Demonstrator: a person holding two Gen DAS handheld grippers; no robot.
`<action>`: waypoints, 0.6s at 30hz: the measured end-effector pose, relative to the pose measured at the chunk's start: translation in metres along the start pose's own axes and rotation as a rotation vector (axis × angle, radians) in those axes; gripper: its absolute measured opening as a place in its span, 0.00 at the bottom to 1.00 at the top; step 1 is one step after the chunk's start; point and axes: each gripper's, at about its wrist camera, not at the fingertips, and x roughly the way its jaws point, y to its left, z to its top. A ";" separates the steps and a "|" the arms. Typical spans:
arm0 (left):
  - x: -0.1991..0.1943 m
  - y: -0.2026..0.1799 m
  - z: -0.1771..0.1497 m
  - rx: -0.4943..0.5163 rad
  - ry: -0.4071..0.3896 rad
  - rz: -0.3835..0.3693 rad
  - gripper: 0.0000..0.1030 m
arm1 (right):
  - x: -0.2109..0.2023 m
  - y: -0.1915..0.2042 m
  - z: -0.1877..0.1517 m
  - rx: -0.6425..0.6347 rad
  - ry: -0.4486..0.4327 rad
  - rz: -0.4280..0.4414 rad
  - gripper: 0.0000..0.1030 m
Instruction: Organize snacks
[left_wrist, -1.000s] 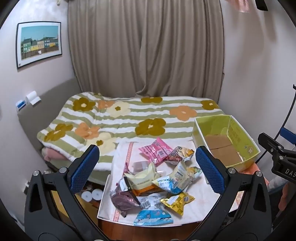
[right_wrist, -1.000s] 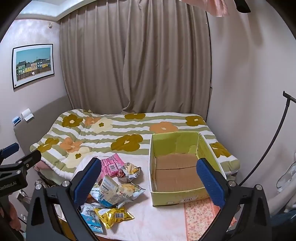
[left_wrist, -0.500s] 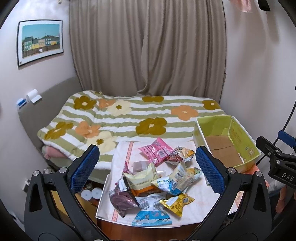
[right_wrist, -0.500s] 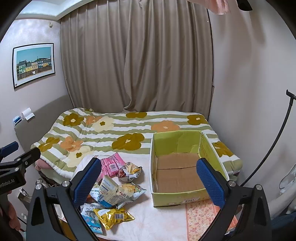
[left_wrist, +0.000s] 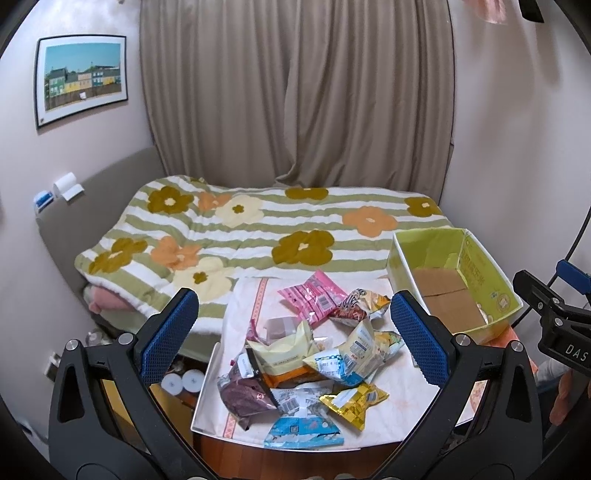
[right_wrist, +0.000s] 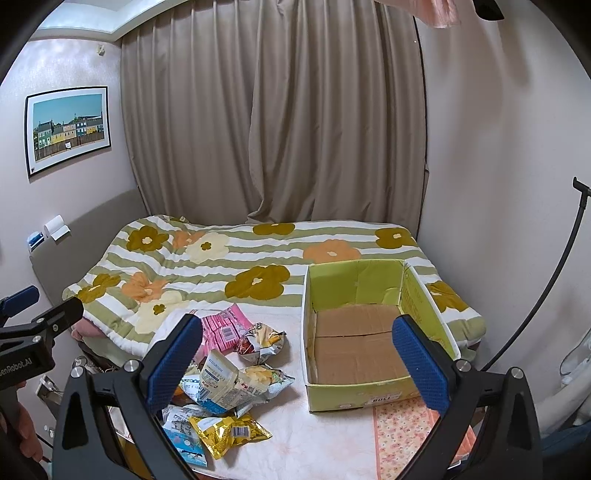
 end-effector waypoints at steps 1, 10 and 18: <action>0.000 0.000 0.000 0.000 0.000 0.000 1.00 | 0.000 0.001 -0.001 0.000 0.001 0.000 0.99; 0.000 0.004 -0.004 -0.006 0.010 -0.008 1.00 | -0.002 0.006 -0.003 0.000 0.004 0.003 0.99; -0.001 0.005 -0.004 -0.006 0.008 -0.009 1.00 | -0.005 0.006 -0.001 0.003 0.002 0.003 0.99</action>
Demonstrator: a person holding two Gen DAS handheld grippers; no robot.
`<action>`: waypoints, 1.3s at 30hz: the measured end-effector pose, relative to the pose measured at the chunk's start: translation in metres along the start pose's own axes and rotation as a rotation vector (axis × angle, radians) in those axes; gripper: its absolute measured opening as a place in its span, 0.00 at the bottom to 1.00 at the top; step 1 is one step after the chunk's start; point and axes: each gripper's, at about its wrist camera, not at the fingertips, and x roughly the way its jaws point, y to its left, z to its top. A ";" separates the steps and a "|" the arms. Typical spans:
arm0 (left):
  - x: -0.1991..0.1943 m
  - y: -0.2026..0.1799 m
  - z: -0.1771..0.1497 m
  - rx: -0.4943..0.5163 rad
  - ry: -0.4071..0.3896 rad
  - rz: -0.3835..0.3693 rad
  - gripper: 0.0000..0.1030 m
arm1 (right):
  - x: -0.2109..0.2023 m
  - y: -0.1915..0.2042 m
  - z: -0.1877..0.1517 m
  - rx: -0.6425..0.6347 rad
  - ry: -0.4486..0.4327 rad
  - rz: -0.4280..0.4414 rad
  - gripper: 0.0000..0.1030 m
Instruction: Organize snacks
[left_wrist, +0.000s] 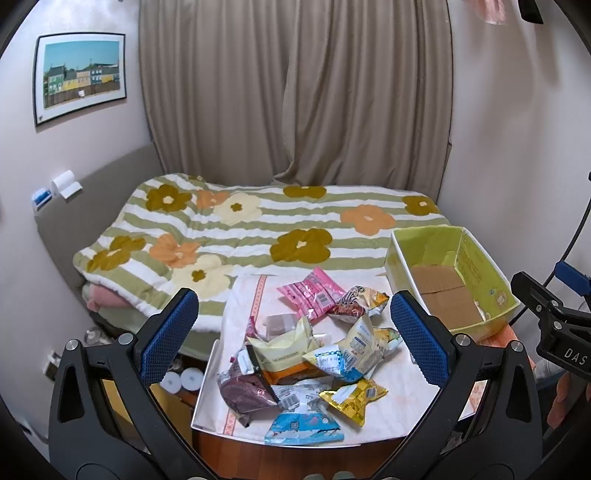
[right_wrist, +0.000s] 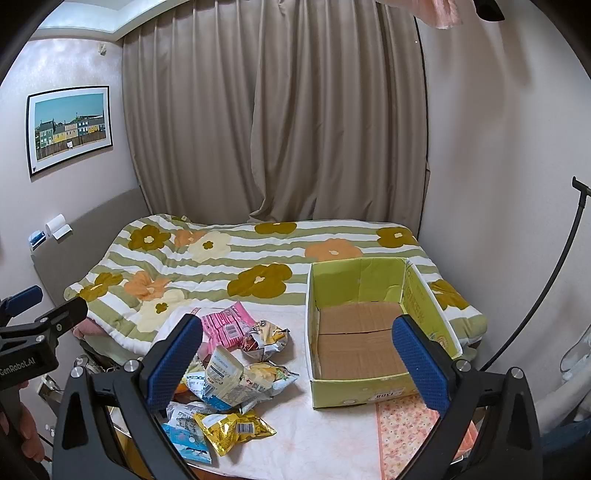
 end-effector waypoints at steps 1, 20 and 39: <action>0.000 0.000 0.000 0.000 0.000 0.000 1.00 | 0.000 0.000 0.000 0.000 0.001 0.000 0.99; 0.000 0.000 0.000 0.001 0.000 0.001 1.00 | -0.003 0.000 0.000 0.007 -0.003 0.001 0.99; -0.005 0.015 0.001 -0.021 0.022 -0.002 1.00 | -0.004 -0.001 0.007 0.009 0.016 0.011 0.99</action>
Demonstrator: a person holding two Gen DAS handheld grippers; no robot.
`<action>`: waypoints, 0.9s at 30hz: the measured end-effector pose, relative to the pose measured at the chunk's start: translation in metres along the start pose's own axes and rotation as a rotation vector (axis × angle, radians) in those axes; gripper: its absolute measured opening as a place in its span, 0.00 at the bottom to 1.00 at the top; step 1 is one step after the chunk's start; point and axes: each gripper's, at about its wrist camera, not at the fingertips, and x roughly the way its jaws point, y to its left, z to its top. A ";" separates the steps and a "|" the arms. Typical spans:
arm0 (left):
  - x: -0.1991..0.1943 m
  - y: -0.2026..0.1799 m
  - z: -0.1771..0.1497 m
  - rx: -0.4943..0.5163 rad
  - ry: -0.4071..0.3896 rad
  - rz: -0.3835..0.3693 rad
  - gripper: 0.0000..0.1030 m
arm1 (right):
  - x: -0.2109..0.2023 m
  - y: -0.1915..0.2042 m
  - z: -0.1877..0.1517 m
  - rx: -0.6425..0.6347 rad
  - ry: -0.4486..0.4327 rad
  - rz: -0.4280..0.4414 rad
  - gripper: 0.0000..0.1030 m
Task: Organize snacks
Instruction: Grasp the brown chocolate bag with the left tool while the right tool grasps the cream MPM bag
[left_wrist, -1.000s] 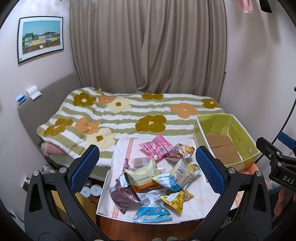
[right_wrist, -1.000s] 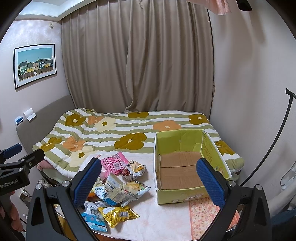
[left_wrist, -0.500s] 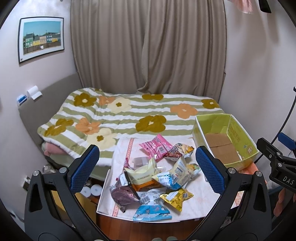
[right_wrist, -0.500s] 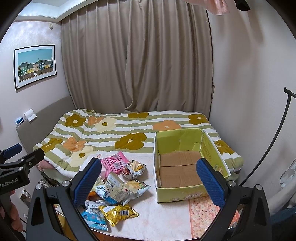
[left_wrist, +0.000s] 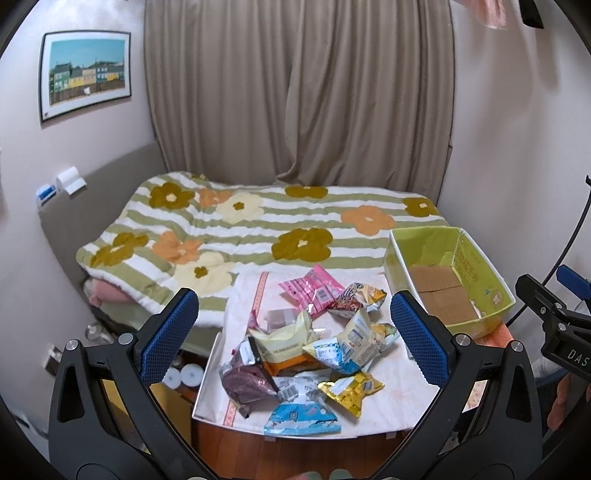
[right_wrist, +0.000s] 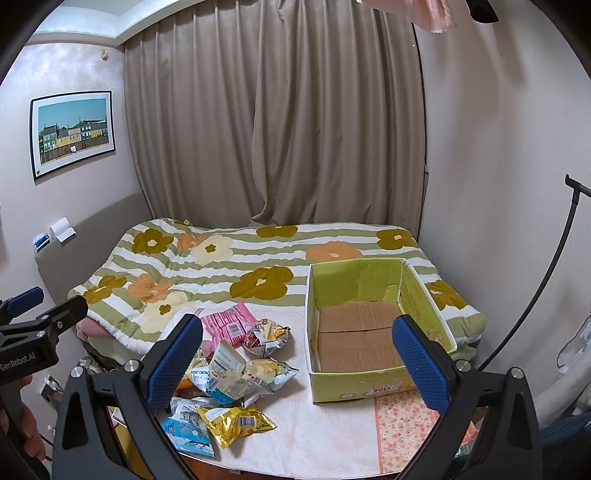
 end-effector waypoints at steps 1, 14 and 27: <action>0.000 0.001 0.000 -0.007 0.011 -0.004 1.00 | 0.001 -0.001 0.001 0.001 0.010 0.005 0.99; 0.068 0.058 -0.065 0.069 0.221 0.024 1.00 | 0.075 0.028 -0.037 -0.001 0.205 0.115 0.99; 0.192 0.087 -0.134 0.412 0.441 -0.207 1.00 | 0.174 0.064 -0.099 0.329 0.418 0.120 0.99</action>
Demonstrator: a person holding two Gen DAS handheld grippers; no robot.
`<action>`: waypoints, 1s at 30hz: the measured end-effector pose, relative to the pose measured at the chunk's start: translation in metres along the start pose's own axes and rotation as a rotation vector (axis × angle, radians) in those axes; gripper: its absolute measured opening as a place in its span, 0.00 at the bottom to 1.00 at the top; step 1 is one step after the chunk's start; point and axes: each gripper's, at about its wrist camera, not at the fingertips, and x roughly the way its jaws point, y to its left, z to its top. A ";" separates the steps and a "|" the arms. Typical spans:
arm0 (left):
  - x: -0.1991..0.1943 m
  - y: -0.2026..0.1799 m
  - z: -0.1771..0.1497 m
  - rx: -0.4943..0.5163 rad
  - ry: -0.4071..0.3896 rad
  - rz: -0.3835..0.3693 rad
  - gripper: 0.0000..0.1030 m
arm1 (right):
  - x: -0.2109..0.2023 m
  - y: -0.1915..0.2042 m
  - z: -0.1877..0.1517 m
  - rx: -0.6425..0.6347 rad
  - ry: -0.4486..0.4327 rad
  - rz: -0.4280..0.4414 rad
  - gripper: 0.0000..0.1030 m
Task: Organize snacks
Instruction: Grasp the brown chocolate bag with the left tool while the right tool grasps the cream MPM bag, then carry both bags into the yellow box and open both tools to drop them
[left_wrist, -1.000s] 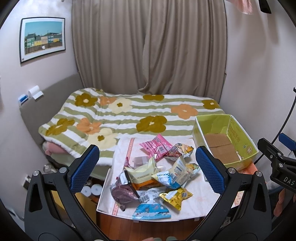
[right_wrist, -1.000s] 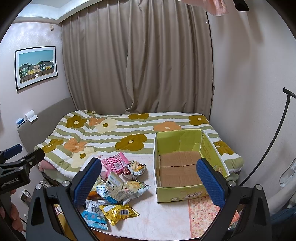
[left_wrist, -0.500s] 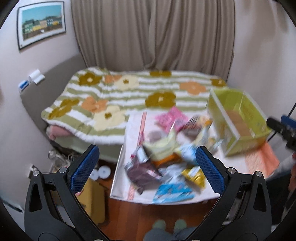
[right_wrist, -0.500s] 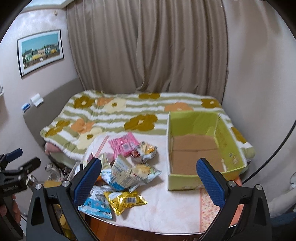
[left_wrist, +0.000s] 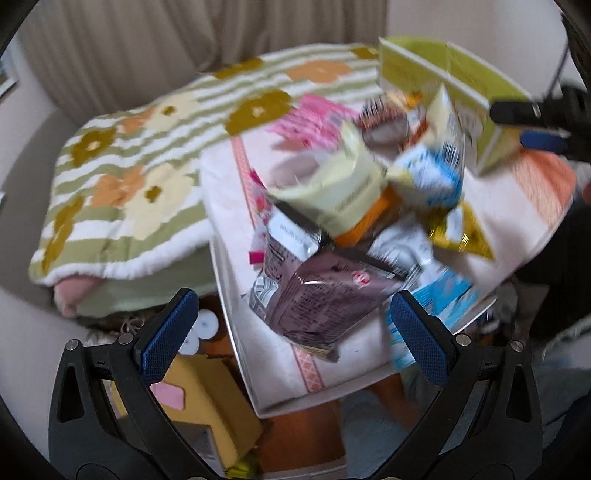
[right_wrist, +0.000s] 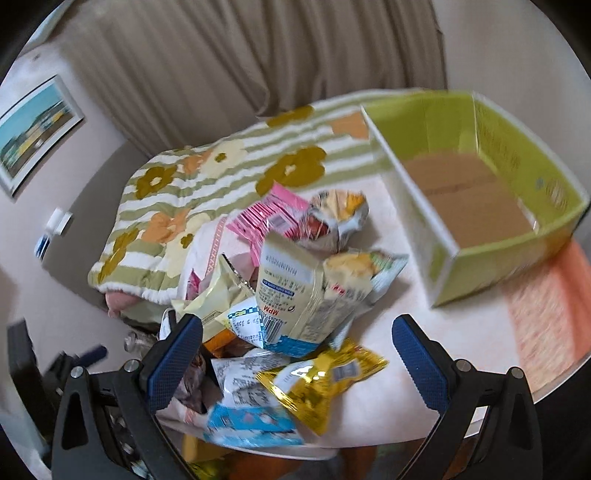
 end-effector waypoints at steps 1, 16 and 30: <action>0.008 0.001 -0.001 0.023 0.012 -0.014 1.00 | 0.005 -0.001 -0.001 0.026 0.004 0.000 0.99; 0.074 -0.011 0.000 0.247 0.052 -0.153 1.00 | 0.064 0.002 -0.014 0.203 0.032 -0.067 0.99; 0.076 -0.001 0.003 0.215 0.040 -0.211 0.72 | 0.081 0.007 -0.012 0.210 0.021 -0.078 0.95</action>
